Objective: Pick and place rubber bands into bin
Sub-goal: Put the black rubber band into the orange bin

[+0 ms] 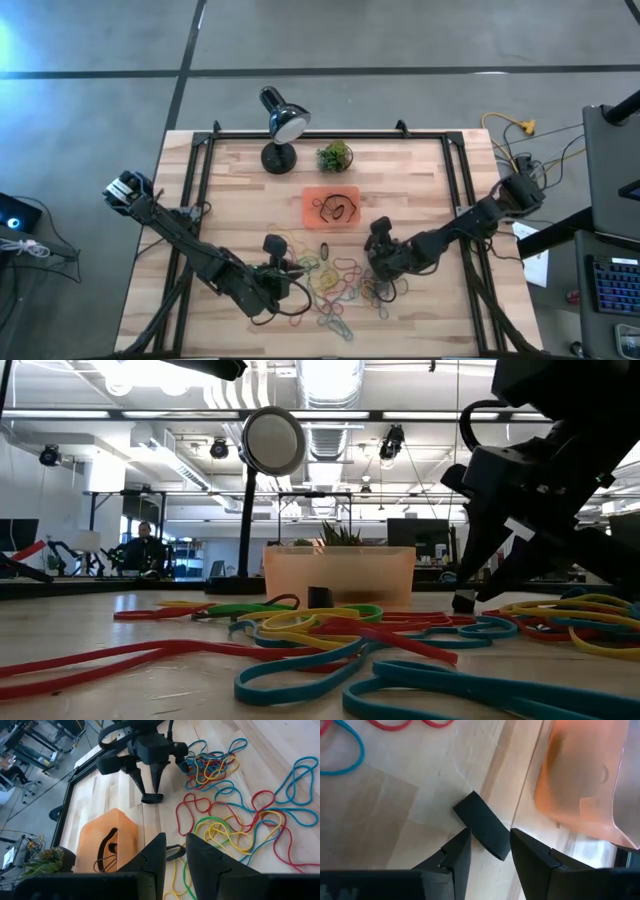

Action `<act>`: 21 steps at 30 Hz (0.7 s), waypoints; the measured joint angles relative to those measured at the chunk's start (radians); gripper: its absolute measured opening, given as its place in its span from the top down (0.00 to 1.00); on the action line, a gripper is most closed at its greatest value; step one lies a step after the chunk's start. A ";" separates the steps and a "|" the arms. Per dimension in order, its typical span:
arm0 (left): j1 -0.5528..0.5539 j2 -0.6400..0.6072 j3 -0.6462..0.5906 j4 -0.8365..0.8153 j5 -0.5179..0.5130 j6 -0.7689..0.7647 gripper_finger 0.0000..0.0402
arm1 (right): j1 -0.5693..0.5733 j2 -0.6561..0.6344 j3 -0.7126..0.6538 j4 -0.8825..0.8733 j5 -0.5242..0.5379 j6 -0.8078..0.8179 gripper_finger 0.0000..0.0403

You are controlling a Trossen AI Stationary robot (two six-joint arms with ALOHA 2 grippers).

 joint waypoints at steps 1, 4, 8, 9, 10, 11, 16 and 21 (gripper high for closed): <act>0.000 0.000 0.000 0.000 0.000 0.000 0.85 | -0.006 0.000 0.000 0.002 -0.012 -0.010 0.68; 0.001 0.000 0.000 0.000 0.000 0.000 0.85 | -0.024 0.000 0.000 0.005 -0.046 -0.031 0.69; 0.001 0.000 0.000 0.000 0.000 0.000 0.85 | -0.043 0.000 0.000 0.013 -0.073 -0.040 0.70; 0.001 0.000 0.000 0.000 0.000 0.000 0.85 | -0.047 0.000 0.000 0.016 -0.073 -0.040 0.70; 0.001 0.000 0.000 0.000 0.000 0.000 0.85 | -0.051 0.000 0.000 0.018 -0.073 -0.040 0.70; 0.001 0.000 0.000 0.000 0.000 0.000 0.85 | -0.056 0.000 0.000 0.020 -0.073 -0.040 0.70; 0.001 0.000 0.000 0.000 0.000 0.000 0.85 | -0.067 0.000 0.000 0.023 -0.074 -0.039 0.72; 0.001 0.000 0.000 0.000 0.000 0.000 0.85 | -0.068 0.000 0.000 0.024 -0.074 -0.033 0.81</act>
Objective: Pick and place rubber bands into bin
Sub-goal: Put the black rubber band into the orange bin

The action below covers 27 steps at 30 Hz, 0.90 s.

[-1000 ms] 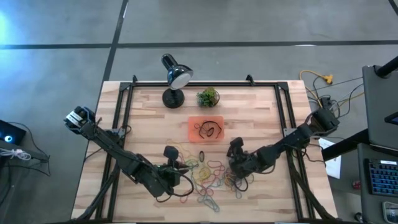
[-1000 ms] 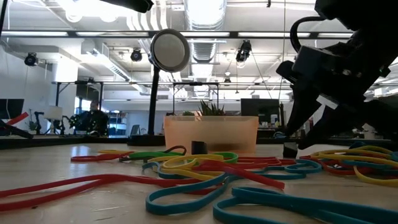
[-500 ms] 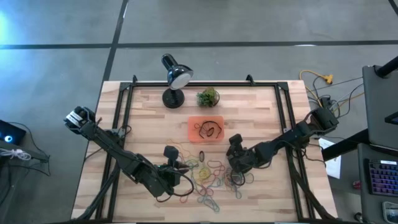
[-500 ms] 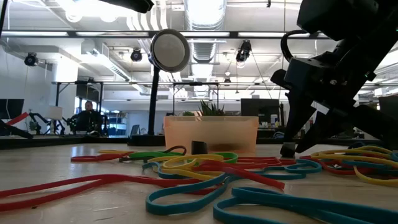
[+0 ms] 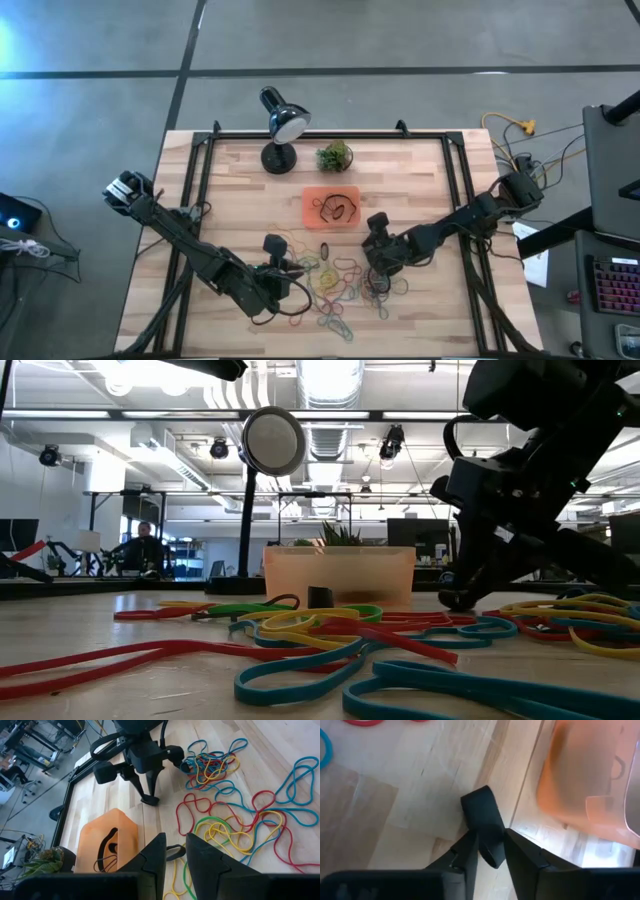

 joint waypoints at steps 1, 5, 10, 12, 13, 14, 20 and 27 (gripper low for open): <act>0.000 0.000 0.000 0.000 0.000 0.000 0.85 | 0.000 0.000 0.000 0.001 0.000 0.005 0.84; 0.000 0.000 0.000 0.000 0.000 0.000 0.85 | 0.000 0.000 0.000 0.000 0.000 0.031 0.95; 0.000 0.000 0.000 0.000 0.000 0.000 0.85 | 0.001 -0.009 0.000 -0.001 0.001 0.056 0.98; 0.000 0.000 0.000 0.000 0.000 0.000 0.85 | 0.001 -0.021 0.003 -0.013 0.003 0.067 0.98; 0.000 0.000 0.000 0.000 0.000 0.000 0.85 | 0.002 -0.027 0.009 -0.023 0.008 0.074 0.98; 0.000 0.000 0.000 0.000 0.000 0.000 0.85 | 0.003 -0.035 0.019 -0.032 0.010 0.077 0.98; 0.000 0.000 0.000 -0.001 0.000 0.001 0.85 | 0.004 -0.101 0.094 -0.097 0.012 0.067 0.98; 0.000 0.000 -0.001 -0.001 0.000 0.002 0.85 | -0.012 -0.146 0.206 -0.097 0.131 -0.058 0.98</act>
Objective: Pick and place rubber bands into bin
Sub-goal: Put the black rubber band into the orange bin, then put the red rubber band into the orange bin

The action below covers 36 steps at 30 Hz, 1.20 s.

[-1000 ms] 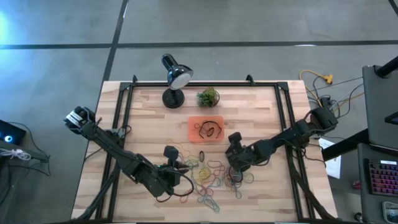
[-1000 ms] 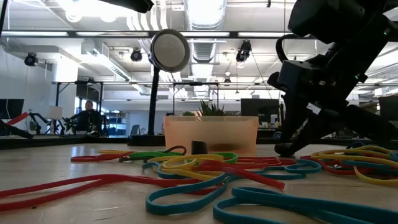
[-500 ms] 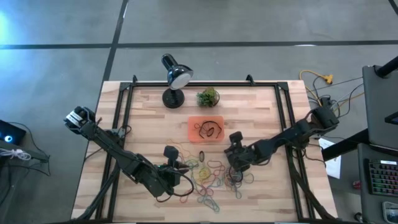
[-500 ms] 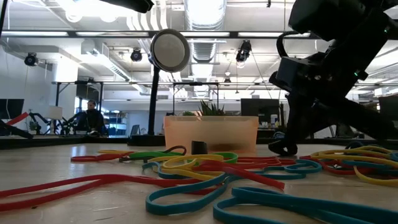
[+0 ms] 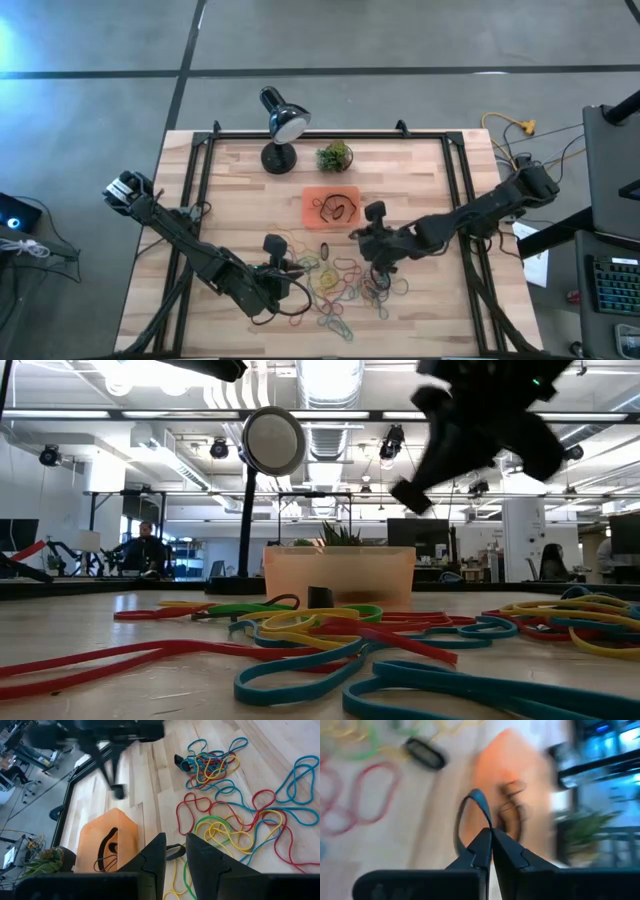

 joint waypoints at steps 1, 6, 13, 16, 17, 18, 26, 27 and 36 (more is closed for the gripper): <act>0.000 0.000 0.000 0.000 0.000 0.000 0.85 | -0.011 0.000 0.015 0.000 0.022 -0.021 0.98; 0.000 0.000 -0.001 0.000 0.000 0.000 0.85 | -0.113 0.016 0.066 0.038 0.039 -0.072 0.98; 0.000 0.000 -0.002 0.001 0.000 0.000 0.85 | -0.276 0.070 0.093 0.061 -0.081 -0.031 0.98; 0.000 0.000 -0.005 -0.001 0.000 0.000 0.85 | -0.324 0.097 0.094 0.060 -0.130 0.011 0.98; 0.000 0.000 -0.006 0.001 0.000 0.000 0.85 | -0.334 0.107 0.094 0.060 -0.130 0.027 0.98; 0.000 0.000 -0.007 -0.001 0.000 0.000 0.85 | -0.344 0.115 0.094 0.061 -0.130 0.040 0.98; 0.000 0.000 -0.008 0.000 0.000 0.000 0.85 | -0.361 0.128 0.098 0.057 -0.229 0.072 0.90; 0.000 0.000 -0.008 0.000 0.000 0.000 0.85 | -0.361 0.128 0.102 0.055 -0.229 0.078 0.88; 0.000 0.000 -0.008 -0.024 0.000 0.000 0.85 | -0.338 0.116 0.157 -0.054 -0.226 0.116 0.73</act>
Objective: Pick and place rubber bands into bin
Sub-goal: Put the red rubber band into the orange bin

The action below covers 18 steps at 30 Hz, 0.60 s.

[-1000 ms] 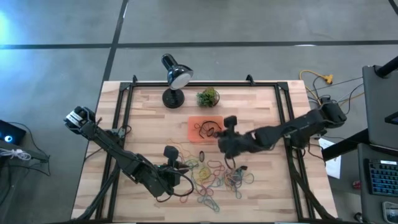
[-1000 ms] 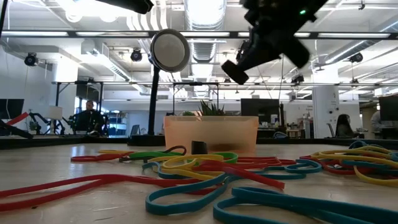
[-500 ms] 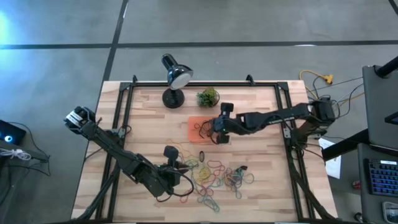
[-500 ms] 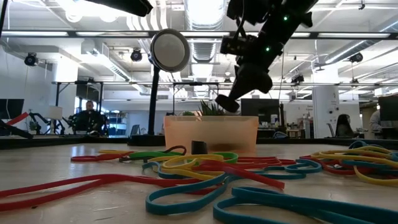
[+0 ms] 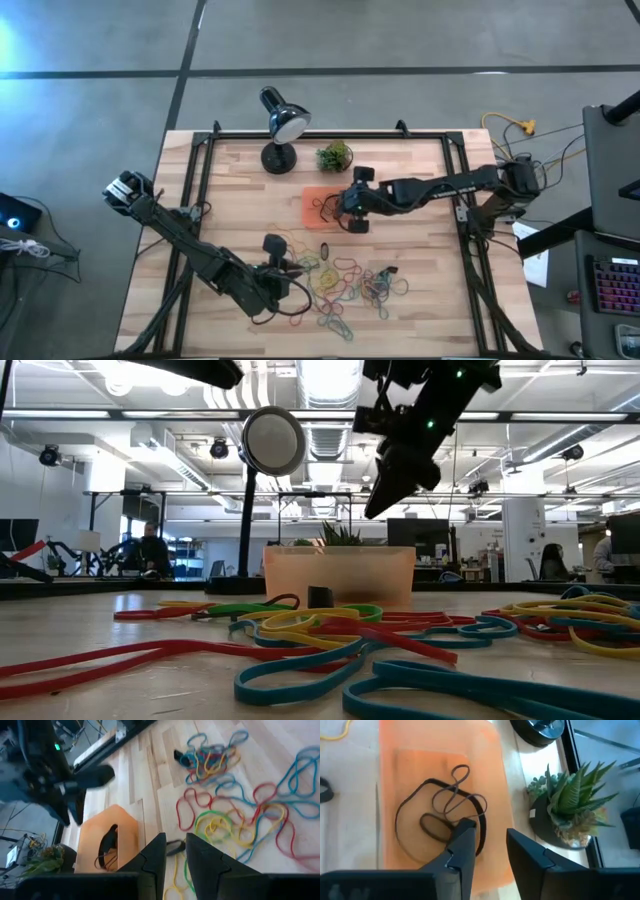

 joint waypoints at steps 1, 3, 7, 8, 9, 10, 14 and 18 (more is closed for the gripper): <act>0.000 0.000 0.000 -0.017 0.000 -0.001 0.85 | 0.012 -0.006 0.008 -0.027 0.000 0.011 0.72; 0.000 0.000 -0.007 -0.060 0.001 -0.039 0.85 | 0.047 -0.020 0.020 -0.078 -0.001 0.027 0.71; 0.000 0.000 -0.041 -0.184 0.038 -0.193 0.85 | 0.140 -0.066 0.017 -0.115 -0.001 0.038 0.71; 0.000 0.000 -0.050 -0.206 0.052 -0.217 0.85 | 0.164 -0.078 0.010 -0.117 -0.001 0.037 0.71; 0.000 0.000 -0.058 -0.215 0.062 -0.237 0.85 | 0.189 -0.089 0.005 -0.120 -0.002 0.038 0.72; 0.000 0.000 -0.064 -0.215 0.077 -0.255 0.85 | 0.215 -0.100 -0.001 -0.119 -0.002 0.042 0.72; 0.000 -0.002 -0.074 -0.195 0.147 -0.265 0.85 | 0.311 -0.137 -0.018 -0.115 -0.003 0.081 0.74; 0.000 0.003 -0.074 -0.182 0.196 -0.279 0.85 | 0.394 -0.149 -0.032 -0.114 -0.002 0.149 0.76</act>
